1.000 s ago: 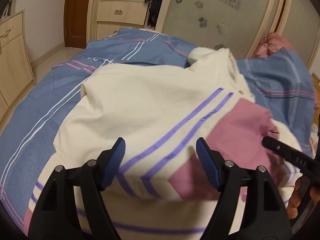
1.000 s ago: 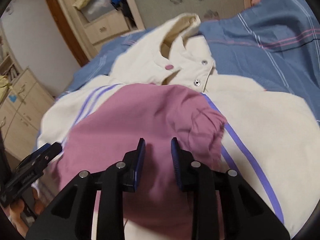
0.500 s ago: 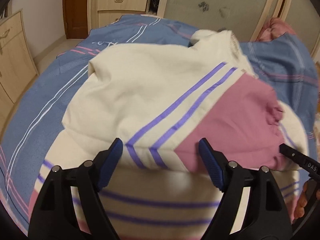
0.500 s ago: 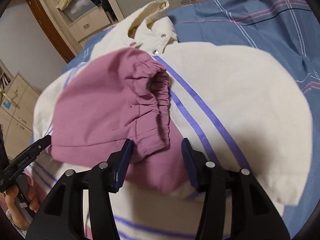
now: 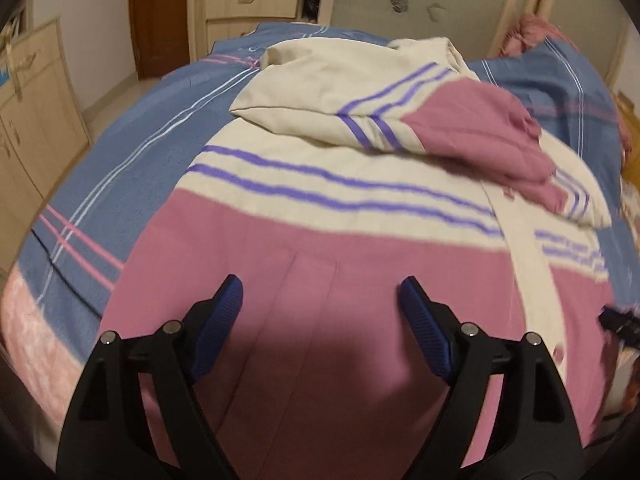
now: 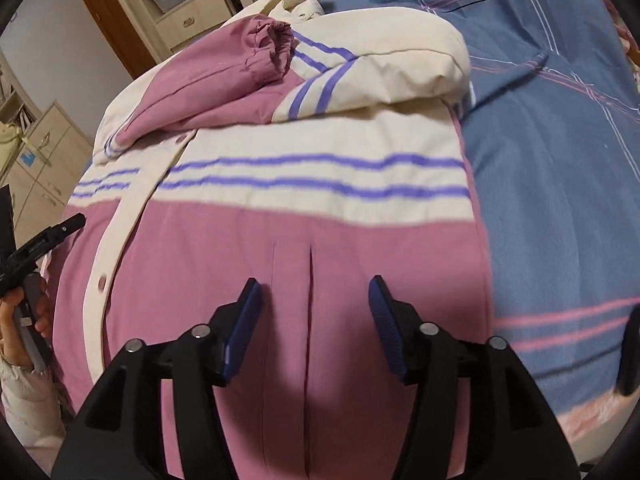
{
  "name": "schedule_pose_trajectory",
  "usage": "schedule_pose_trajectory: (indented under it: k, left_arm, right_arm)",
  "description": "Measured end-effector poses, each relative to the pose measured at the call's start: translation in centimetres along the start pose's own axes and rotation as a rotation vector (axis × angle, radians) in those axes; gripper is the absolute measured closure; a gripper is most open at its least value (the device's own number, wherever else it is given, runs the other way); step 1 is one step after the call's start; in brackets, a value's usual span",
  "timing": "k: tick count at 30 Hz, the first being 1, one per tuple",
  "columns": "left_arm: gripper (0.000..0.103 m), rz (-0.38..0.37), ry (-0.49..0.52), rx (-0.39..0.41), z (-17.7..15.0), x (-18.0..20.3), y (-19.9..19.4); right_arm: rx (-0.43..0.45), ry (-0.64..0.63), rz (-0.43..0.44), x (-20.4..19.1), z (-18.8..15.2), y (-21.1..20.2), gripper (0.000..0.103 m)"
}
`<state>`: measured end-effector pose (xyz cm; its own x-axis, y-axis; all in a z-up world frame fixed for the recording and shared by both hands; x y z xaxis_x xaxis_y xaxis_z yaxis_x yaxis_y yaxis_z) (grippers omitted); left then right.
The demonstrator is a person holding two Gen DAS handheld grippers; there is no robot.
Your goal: Fold large clothes
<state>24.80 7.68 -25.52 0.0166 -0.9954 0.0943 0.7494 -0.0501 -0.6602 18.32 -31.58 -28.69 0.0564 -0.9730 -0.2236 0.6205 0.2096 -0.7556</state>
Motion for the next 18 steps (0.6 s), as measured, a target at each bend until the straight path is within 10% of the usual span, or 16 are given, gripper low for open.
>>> schedule_pose_trajectory:
  k: [10,18]
  left_arm:
    - [0.02,0.011,0.023,-0.074,-3.5,-0.6,-3.4]
    - [0.011,-0.056,-0.044,-0.042,0.1,2.1,-3.2]
  right_arm:
    - [-0.152,-0.259,-0.11,-2.8,-6.4,-1.6,0.022]
    - [0.011,-0.141,0.042,-4.8,1.4,-1.0,0.022]
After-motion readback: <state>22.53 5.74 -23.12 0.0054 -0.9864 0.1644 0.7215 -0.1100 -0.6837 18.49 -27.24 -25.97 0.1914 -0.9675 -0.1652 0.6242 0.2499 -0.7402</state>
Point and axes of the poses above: each gripper's, at about its wrist camera, not at the fingertips, and y roughly the way its jaws point, x to its right, z to its top, the point moved 5 cm from there along y, roughly the way its jaws point, and after that the axes turned 10 degrees about x, right-handed, at the moved point
